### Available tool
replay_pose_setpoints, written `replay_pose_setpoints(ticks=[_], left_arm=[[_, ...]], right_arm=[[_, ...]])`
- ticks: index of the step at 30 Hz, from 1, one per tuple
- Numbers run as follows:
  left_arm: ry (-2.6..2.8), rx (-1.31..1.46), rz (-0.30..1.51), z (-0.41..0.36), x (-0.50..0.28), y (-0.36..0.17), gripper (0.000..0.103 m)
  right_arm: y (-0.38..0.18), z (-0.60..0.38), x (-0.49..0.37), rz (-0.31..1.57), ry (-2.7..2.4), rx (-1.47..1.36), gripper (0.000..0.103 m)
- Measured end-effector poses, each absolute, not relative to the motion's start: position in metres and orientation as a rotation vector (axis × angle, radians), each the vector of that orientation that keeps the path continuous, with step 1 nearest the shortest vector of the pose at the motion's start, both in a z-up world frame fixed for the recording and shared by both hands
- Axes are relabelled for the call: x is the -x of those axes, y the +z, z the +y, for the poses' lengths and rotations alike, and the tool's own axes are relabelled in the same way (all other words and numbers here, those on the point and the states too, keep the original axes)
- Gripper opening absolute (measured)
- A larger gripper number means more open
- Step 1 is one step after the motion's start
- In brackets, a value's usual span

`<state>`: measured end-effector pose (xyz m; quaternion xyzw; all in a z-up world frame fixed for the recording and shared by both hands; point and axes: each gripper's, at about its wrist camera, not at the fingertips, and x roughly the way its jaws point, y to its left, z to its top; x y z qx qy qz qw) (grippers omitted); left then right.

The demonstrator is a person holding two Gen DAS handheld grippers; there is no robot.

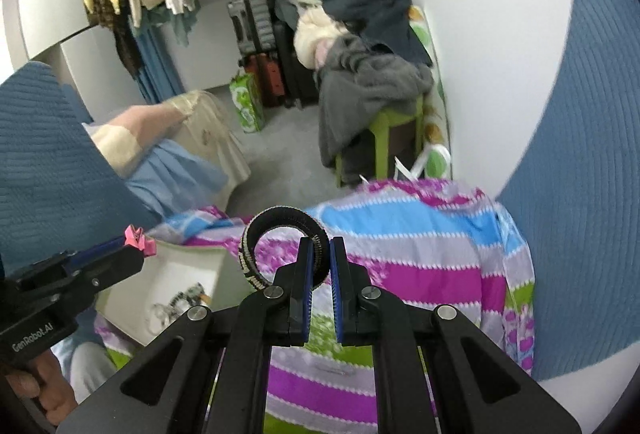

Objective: Organize jewelry
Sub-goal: 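Carry the charm with the left tool while the right tool carries the ring to the box, then open both tools over the box to drop the charm and ring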

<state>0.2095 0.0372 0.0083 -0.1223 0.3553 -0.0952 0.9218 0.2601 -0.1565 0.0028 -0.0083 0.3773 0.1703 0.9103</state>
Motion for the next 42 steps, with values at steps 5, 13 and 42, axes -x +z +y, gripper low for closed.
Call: replay_pose_setpoints(ticks=[5, 13, 42], left_arm=[[-0.15, 0.255, 0.722, 0.072, -0.2, 0.011, 0.023], [-0.074, 0.27, 0.749, 0.131, -0.183, -0.012, 0.023], [-0.006, 0.246, 0.827, 0.166, -0.168, -0.073, 0.07]], right_arm=[[0.006, -0.114, -0.255, 0.771, 0.406, 0.043, 0.006], [-0.023, -0.053, -0.241, 0.821, 0.496, 0.075, 0.006], [-0.083, -0.021, -0.23, 0.948, 0.615, 0.057, 0.031]])
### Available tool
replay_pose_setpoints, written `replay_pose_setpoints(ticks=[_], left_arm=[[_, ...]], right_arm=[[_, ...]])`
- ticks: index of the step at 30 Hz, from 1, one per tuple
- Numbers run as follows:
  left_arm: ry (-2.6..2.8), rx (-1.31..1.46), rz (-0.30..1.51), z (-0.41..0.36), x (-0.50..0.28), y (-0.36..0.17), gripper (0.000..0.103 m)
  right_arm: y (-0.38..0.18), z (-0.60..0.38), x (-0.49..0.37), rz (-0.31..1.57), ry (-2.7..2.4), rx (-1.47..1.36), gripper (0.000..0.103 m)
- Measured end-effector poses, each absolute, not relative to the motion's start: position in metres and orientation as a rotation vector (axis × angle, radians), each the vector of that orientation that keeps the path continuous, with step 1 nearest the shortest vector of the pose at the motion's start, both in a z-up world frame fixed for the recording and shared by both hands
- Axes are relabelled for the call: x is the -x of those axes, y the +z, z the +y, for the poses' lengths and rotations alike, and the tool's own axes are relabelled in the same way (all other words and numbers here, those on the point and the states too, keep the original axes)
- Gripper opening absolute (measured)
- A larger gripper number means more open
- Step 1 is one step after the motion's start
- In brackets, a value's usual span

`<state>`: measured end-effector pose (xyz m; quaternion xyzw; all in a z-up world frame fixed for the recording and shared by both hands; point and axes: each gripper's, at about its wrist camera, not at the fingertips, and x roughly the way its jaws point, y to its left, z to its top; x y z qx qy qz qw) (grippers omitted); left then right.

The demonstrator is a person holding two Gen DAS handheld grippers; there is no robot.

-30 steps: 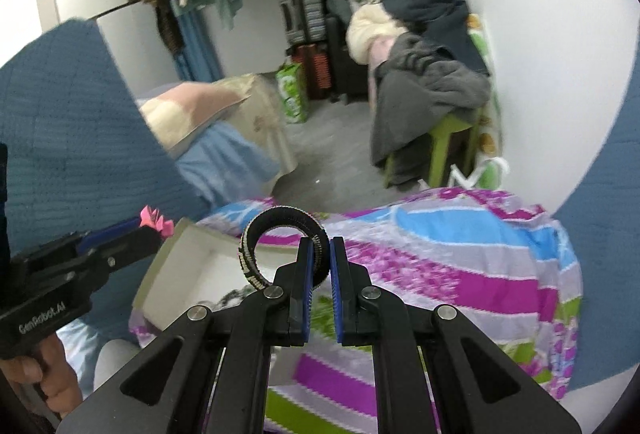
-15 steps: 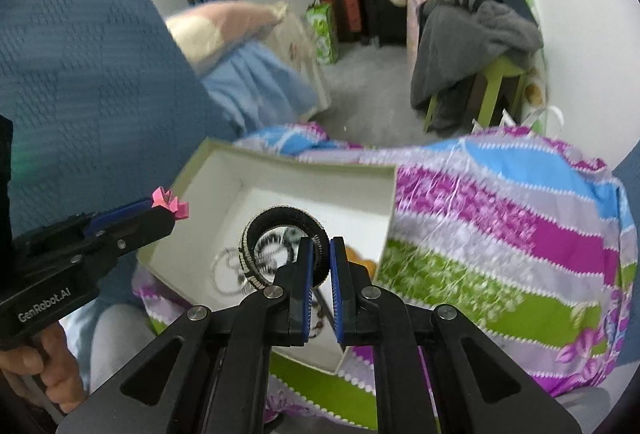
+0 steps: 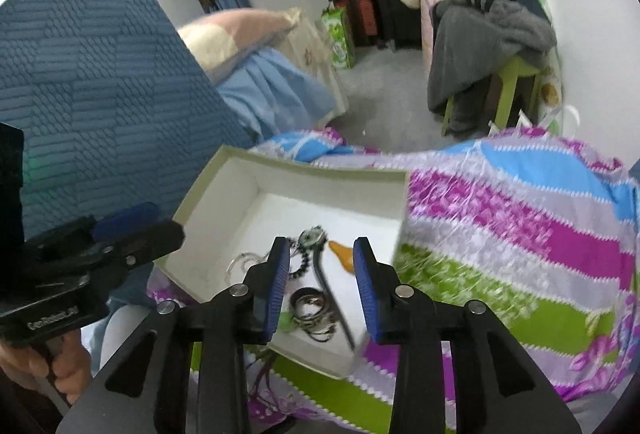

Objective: Organize jewelry
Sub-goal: 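Open both tools over the box to drop the charm and ring, then grasp the small silver pin on the sheet with the right tool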

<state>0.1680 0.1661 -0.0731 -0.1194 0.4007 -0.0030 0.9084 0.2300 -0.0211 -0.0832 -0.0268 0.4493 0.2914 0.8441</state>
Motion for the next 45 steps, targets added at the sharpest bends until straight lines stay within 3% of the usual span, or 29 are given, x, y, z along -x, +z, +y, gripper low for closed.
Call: replay_pose_setpoints(ticks=[3, 11, 24, 32, 39, 41, 45], left_arm=[[-0.021, 0.234, 0.818, 0.158, -0.166, -0.063, 0.08], [-0.032, 0.214, 0.791, 0.128, -0.153, -0.043, 0.081], [-0.006, 0.188, 0.816, 0.105, -0.127, -0.054, 0.085], [0.027, 0.179, 0.856, 0.11, -0.118, -0.072, 0.085], [0.031, 0.197, 0.854, 0.114, -0.116, -0.069, 0.085], [0.031, 0.196, 0.854, 0.113, -0.117, -0.067, 0.085], [0.034, 0.191, 0.864, 0.111, -0.119, -0.066, 0.085]], right_arm=[[-0.069, -0.044, -0.231, 0.914, 0.602, 0.048, 0.033], [-0.074, -0.114, -0.236, 0.886, 0.527, 0.081, 0.039], [-0.204, -0.152, -0.235, 1.098, 0.521, 0.203, 0.039], [-0.238, -0.151, -0.237, 1.102, 0.525, 0.291, 0.035], [-0.246, -0.15, -0.236, 1.096, 0.521, 0.337, 0.023], [-0.244, -0.149, -0.234, 1.108, 0.529, 0.345, 0.009], [-0.243, -0.147, -0.23, 1.135, 0.507, 0.351, 0.003]])
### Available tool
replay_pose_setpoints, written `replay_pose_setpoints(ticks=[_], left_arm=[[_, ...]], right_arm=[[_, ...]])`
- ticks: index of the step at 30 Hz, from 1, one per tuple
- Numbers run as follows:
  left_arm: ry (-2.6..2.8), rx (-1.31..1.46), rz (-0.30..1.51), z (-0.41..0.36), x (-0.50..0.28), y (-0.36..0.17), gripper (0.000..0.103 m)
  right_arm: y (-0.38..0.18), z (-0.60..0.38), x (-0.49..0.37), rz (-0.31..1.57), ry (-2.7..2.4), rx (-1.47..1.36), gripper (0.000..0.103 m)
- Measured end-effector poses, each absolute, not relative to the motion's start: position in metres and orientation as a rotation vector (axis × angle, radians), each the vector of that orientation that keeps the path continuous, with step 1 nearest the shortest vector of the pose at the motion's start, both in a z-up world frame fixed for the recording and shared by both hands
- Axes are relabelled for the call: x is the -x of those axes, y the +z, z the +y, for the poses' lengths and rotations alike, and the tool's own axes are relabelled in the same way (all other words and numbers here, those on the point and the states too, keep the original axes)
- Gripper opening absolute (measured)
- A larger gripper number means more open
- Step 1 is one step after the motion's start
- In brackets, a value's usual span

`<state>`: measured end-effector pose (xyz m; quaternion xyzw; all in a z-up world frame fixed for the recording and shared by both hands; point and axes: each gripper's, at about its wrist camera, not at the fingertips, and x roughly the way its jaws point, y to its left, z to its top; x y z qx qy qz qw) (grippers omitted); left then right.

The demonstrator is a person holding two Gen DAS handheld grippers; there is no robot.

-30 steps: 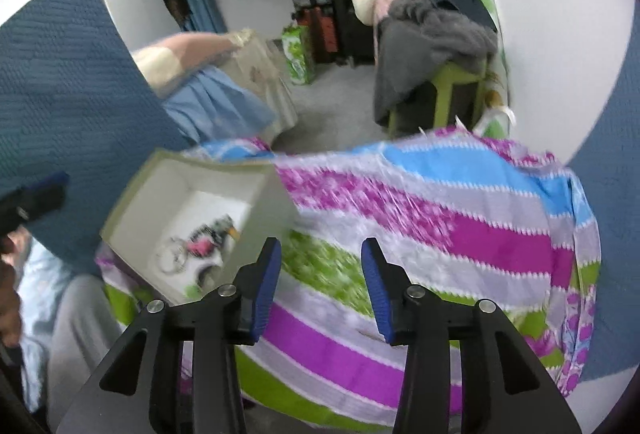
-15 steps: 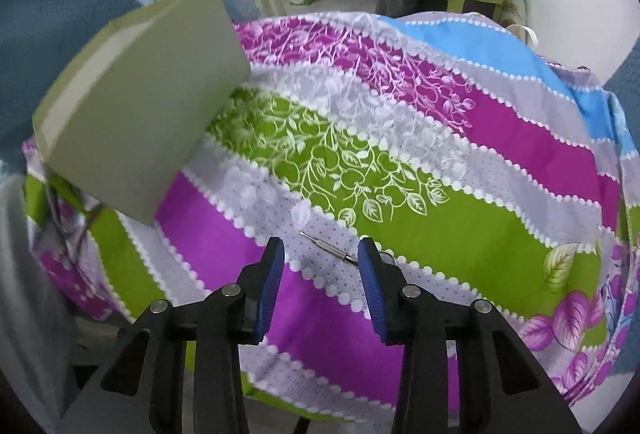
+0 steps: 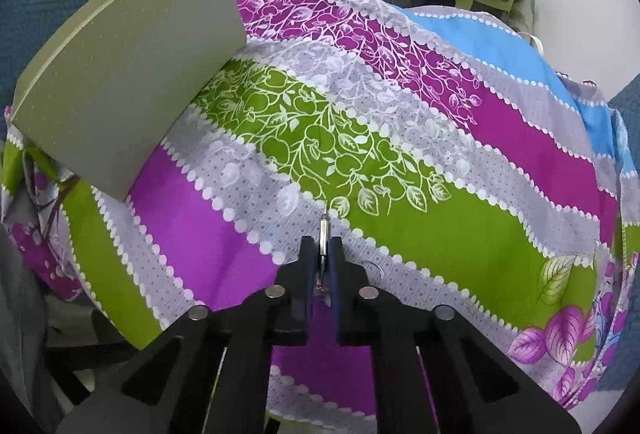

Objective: Organize jewelry
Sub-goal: 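Grasp the small silver pin on the sheet with the right tool, then carry the pin over the box with the right tool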

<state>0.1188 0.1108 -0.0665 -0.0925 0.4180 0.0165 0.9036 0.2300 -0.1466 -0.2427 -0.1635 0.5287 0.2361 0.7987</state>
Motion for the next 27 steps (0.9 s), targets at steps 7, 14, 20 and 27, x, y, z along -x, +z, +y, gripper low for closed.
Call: replay_pose_setpoints(ticks=[7, 14, 20, 27], left_arm=[[0.017, 0.205, 0.864, 0.11, -0.121, -0.062, 0.085], [0.002, 0.205, 0.851, 0.109, -0.12, -0.057, 0.092], [0.004, 0.197, 0.818, 0.11, -0.118, -0.046, 0.102], [0.016, 0.207, 0.795, 0.12, -0.113, -0.035, 0.102]], right_arm=[[-0.225, -0.157, -0.229, 1.146, 0.44, 0.263, 0.003], [-0.17, -0.16, -0.23, 1.057, 0.404, 0.178, 0.003], [-0.107, -0.147, -0.241, 0.945, 0.405, 0.121, 0.003], [-0.045, -0.119, -0.248, 0.829, 0.441, 0.087, 0.003]])
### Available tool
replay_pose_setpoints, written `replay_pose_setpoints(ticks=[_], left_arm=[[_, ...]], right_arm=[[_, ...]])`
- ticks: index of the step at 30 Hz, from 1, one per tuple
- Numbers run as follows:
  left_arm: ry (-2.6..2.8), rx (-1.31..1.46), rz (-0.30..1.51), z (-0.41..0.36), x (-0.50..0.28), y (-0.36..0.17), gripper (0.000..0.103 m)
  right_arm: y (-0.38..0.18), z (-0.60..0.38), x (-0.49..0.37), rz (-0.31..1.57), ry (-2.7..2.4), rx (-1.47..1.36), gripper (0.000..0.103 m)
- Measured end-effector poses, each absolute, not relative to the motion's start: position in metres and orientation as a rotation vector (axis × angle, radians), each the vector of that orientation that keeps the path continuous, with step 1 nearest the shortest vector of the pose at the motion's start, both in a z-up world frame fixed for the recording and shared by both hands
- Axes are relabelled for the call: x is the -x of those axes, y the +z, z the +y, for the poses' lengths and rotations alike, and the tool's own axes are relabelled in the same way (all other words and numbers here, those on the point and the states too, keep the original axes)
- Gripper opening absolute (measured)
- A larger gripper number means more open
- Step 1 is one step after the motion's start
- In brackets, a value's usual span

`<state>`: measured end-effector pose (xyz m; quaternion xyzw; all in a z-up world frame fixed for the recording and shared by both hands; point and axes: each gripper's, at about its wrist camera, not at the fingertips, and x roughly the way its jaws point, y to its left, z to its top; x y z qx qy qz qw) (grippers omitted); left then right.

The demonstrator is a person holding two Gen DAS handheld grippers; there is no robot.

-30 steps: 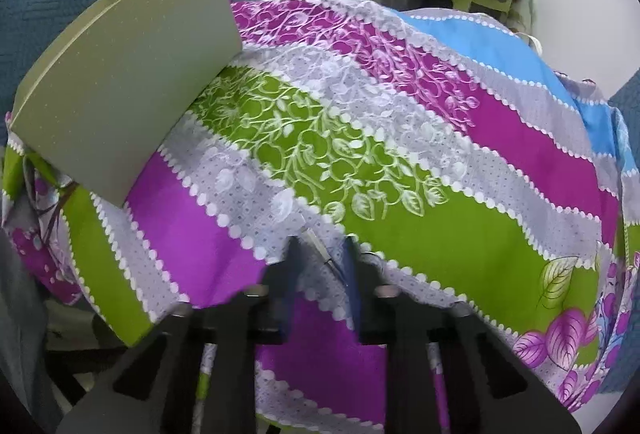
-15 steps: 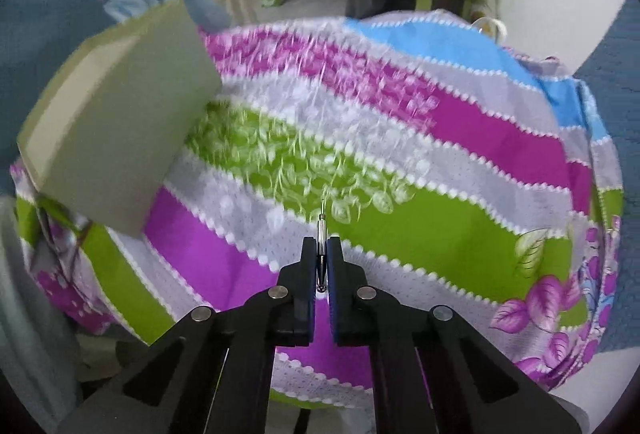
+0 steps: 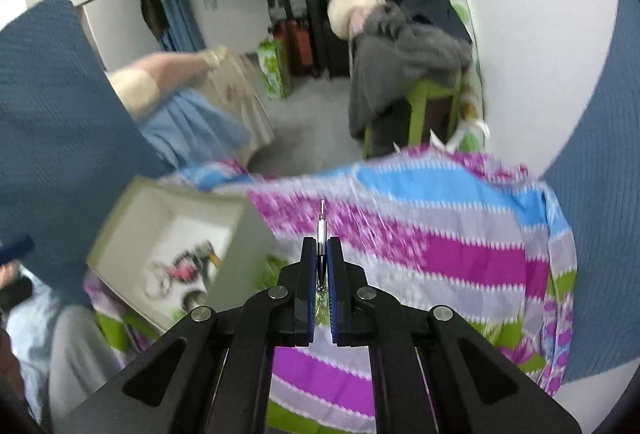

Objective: Organize jewelry
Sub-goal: 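Carry the pin over the box with the right tool, then open the right tool to drop the pin into the box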

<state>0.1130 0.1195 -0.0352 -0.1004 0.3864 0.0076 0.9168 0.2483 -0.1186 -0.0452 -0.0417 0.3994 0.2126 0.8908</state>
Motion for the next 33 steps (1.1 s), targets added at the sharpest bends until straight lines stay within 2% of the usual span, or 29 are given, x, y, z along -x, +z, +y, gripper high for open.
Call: replay_pose_setpoints(ticks=[8, 14, 33], left_arm=[[0.047, 0.224, 0.764, 0.142, -0.104, -0.023, 0.102], [0.077, 0.224, 0.753, 0.158, -0.096, -0.019, 0.102], [0.129, 0.244, 0.783, 0.194, -0.073, -0.048, 0.102]], right_arm=[[-0.006, -0.071, -0.245, 0.748, 0.51, 0.092, 0.003], [0.0, -0.038, -0.244, 0.727, 0.556, 0.111, 0.003], [-0.129, 0.024, -0.24, 0.963, 0.583, 0.137, 0.004]])
